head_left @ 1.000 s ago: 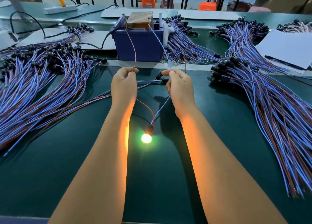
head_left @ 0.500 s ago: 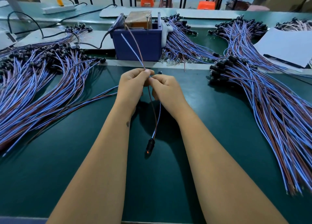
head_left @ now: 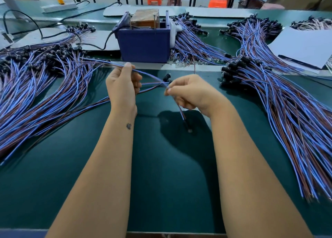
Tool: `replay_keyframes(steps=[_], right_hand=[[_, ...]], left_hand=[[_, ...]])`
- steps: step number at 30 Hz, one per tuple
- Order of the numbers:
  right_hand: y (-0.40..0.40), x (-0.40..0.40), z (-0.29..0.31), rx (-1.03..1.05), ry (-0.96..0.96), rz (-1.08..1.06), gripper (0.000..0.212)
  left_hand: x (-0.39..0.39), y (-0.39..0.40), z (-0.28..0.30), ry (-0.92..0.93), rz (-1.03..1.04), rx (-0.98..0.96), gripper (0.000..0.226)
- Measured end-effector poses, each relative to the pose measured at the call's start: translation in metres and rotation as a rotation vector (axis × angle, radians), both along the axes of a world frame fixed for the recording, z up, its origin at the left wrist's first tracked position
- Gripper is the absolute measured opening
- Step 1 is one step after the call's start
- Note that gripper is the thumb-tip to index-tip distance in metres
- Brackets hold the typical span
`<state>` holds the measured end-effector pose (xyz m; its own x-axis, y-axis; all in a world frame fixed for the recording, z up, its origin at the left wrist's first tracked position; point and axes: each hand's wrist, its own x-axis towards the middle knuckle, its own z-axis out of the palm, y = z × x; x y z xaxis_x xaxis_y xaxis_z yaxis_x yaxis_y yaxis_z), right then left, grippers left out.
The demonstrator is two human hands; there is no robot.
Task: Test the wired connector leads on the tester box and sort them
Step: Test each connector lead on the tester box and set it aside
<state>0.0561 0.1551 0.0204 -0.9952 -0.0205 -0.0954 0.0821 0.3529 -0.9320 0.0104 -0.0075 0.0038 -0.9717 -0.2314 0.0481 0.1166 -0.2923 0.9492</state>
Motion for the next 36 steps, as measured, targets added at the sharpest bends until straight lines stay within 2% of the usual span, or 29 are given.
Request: replay_keyframes(steps=[3,6,7,10,14,20,22,25,30,33,36], right_hand=[[0.006,-0.001,0.011,-0.106,0.246,-0.300,0.014],[0.013,-0.002,0.018,-0.392,0.450,-0.508,0.019],[0.016,-0.002,0.019,-0.420,0.496,-0.557,0.021],[0.027,-0.004,0.015,-0.308,0.545,-0.691,0.030],[0.046,-0.003,0.005,-0.211,0.476,-0.751,0.043],[0.097,0.020,0.004,0.136,0.366,-0.735,0.042],[0.119,0.030,0.014,0.206,0.367,-0.744,0.043],[0.144,0.041,0.025,0.308,0.352,-0.795,0.041],[0.136,0.036,0.026,0.558,0.233,-0.904,0.036],[0.103,0.025,0.022,0.527,0.341,-0.985,0.034],[0.063,0.007,0.015,0.387,0.432,-0.837,0.030]], left_hand=[[0.005,0.005,0.003,0.048,-0.027,-0.163,0.026],[0.012,0.012,0.002,0.160,-0.205,-0.291,0.018],[0.015,0.017,0.000,0.200,-0.272,-0.349,0.015],[0.031,0.041,-0.005,0.336,-0.381,-0.535,0.004],[0.057,0.077,-0.012,0.659,-0.449,-0.840,0.009],[0.077,0.098,-0.016,0.768,-0.616,-1.080,0.020],[0.073,0.093,-0.014,0.742,-0.573,-1.080,0.020],[0.060,0.080,-0.012,0.584,-0.435,-0.967,0.020],[0.035,0.060,-0.011,0.348,-0.161,-0.901,0.016],[0.019,0.038,-0.012,0.203,0.049,-0.851,0.018],[0.008,0.012,-0.013,0.050,0.170,-0.715,0.022]])
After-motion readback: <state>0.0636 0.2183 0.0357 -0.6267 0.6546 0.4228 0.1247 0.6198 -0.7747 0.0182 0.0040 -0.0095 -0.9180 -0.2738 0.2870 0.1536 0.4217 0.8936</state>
